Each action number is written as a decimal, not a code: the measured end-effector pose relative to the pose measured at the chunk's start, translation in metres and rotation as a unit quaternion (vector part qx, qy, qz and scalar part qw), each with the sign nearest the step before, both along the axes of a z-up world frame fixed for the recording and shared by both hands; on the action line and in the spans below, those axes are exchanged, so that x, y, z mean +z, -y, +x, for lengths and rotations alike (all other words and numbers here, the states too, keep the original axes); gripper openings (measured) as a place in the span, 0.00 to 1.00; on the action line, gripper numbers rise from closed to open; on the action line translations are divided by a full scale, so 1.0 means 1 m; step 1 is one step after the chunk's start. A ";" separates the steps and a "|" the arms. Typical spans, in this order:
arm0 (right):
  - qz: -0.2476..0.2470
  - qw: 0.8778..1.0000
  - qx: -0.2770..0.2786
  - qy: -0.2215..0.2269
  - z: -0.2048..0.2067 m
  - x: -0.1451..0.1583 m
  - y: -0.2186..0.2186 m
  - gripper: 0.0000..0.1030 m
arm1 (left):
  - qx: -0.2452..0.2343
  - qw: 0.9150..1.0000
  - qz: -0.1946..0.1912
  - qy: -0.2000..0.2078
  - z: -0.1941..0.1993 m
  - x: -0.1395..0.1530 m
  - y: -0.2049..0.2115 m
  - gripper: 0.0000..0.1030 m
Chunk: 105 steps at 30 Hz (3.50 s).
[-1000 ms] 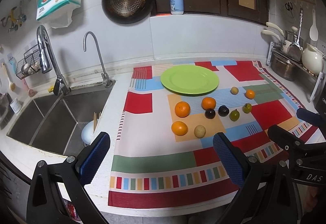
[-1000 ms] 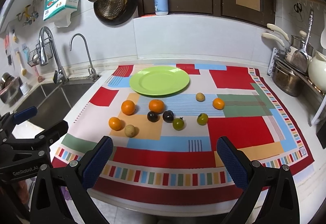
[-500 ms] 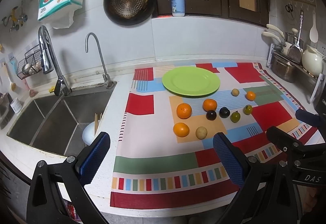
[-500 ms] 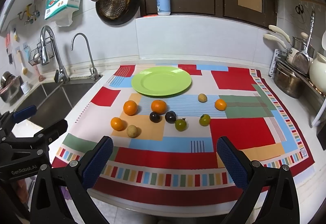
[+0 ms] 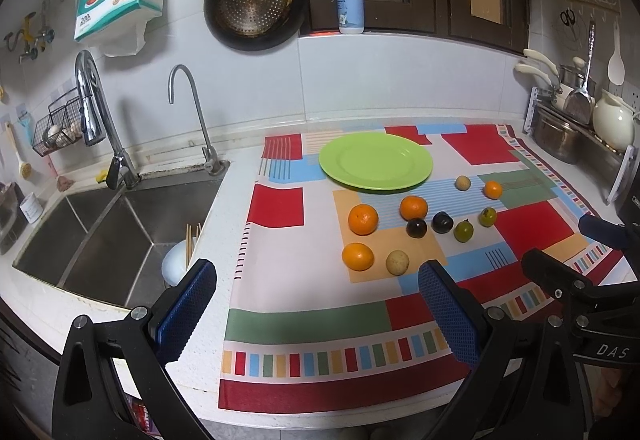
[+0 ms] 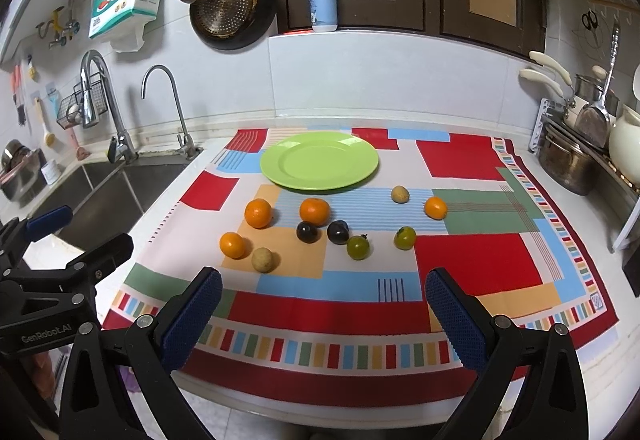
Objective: Organize fruits
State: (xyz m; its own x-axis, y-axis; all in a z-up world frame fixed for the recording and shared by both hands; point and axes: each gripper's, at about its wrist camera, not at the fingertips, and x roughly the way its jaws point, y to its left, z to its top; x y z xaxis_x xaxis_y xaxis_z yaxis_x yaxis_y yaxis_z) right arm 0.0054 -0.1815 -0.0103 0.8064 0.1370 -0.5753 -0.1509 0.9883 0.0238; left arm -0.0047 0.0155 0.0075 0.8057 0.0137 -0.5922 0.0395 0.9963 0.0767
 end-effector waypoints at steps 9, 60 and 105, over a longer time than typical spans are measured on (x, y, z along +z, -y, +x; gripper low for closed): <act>-0.002 1.000 0.003 -0.004 0.004 0.000 -0.006 1.00 | 0.000 1.000 -0.004 -0.003 0.004 0.001 -0.004 1.00; 0.000 0.965 0.218 -0.144 0.138 -0.100 -0.061 0.31 | -0.213 0.970 -0.006 -0.117 0.135 -0.115 0.008 0.44; 0.019 0.988 0.128 -0.080 0.238 -0.019 -0.017 0.27 | -0.177 0.982 0.010 -0.059 0.238 -0.040 0.040 0.38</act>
State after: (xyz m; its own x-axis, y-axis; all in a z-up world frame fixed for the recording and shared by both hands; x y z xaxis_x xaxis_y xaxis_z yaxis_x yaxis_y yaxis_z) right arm 0.2439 -0.1650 -0.0290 0.6410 0.3490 -0.6836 -0.3879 0.9158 0.1038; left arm 0.2338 -0.0246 -0.0329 0.6880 -0.2420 -0.6842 0.3930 0.9168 0.0709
